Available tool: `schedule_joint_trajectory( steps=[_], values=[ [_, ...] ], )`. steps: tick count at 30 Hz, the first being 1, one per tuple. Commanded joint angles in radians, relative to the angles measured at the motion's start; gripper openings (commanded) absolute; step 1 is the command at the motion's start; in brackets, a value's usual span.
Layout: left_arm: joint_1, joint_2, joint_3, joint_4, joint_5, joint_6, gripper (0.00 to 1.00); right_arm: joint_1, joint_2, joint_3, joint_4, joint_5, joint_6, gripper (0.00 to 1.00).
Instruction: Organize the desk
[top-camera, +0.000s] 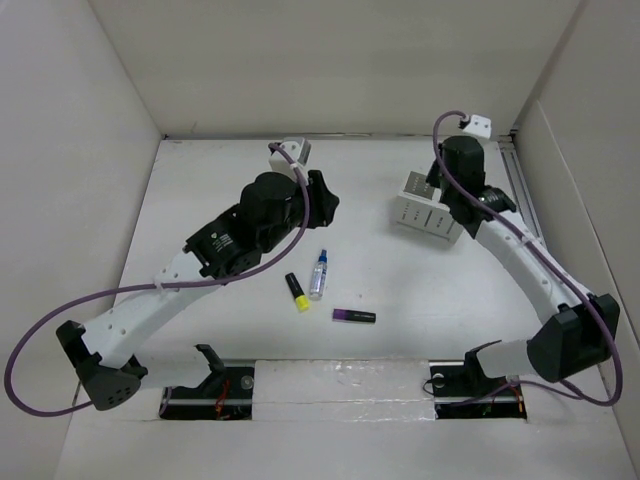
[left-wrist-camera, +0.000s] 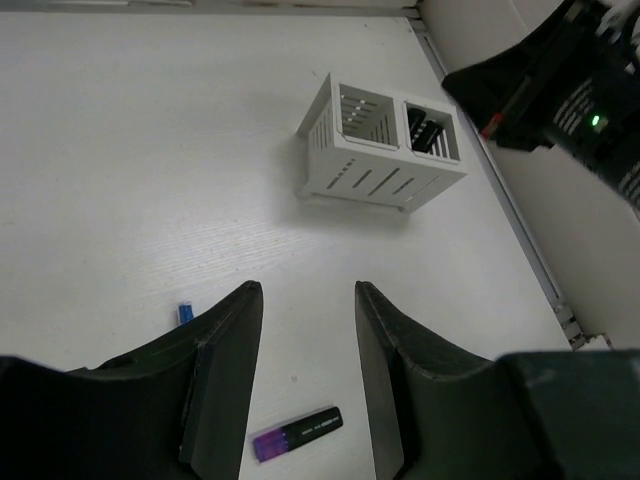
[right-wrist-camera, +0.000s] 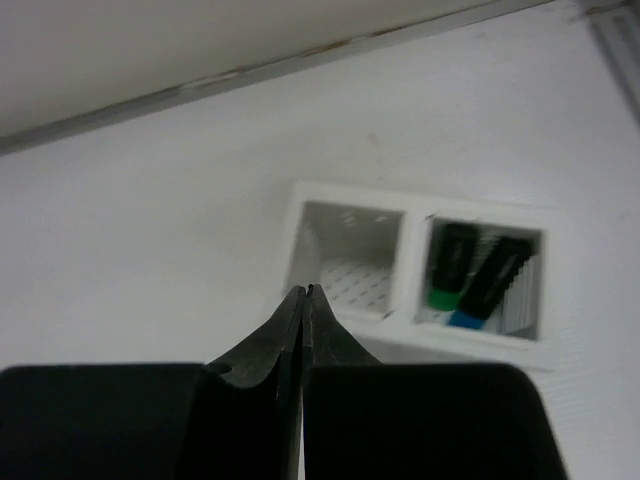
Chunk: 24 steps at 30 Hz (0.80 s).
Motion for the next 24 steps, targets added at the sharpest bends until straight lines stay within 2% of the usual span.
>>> schedule_joint_trajectory(
  steps=[1, 4, 7, 11, 12, 13, 15, 16, 17, 20, 24],
  values=[
    [0.002, -0.043, 0.07, 0.042, -0.039, 0.025, 0.39, 0.132, -0.044, -0.049, -0.03, -0.121, 0.038, 0.0],
    [0.002, -0.054, 0.116, 0.019, -0.085, 0.052, 0.4, 0.283, -0.029, -0.069, -0.047, -0.146, 0.081, 0.0],
    [0.002, -0.063, 0.164, -0.001, -0.074, 0.095, 0.41, 0.43, 0.034, -0.06, -0.048, -0.186, 0.127, 0.02],
    [0.143, -0.031, 0.235, -0.053, 0.107, 0.095, 0.4, 0.599, 0.155, 0.005, -0.075, -0.178, 0.155, 0.08],
    [0.239, -0.034, 0.224, -0.056, 0.198, 0.089, 0.39, 0.628, 0.181, 0.022, -0.08, -0.175, 0.159, 0.1],
    [0.288, -0.039, 0.215, -0.052, 0.237, 0.066, 0.37, 0.678, 0.227, 0.036, -0.082, -0.174, 0.162, 0.16],
    [0.406, -0.063, 0.195, -0.053, 0.335, 0.051, 0.37, 0.72, 0.276, 0.075, -0.082, -0.175, 0.162, 0.23],
    [0.434, -0.074, 0.187, -0.049, 0.351, 0.045, 0.37, 0.737, 0.298, 0.086, -0.082, -0.171, 0.162, 0.32],
    [0.454, -0.1, 0.184, -0.05, 0.358, 0.045, 0.38, 0.757, 0.342, 0.108, -0.077, -0.181, 0.161, 0.37],
    [0.455, -0.129, 0.189, -0.078, 0.31, 0.051, 0.4, 0.768, 0.439, 0.148, -0.097, -0.201, 0.149, 0.43],
    [0.455, -0.16, 0.157, -0.076, 0.337, 0.034, 0.4, 0.768, 0.56, 0.258, -0.149, -0.203, 0.095, 0.52]
  ],
)
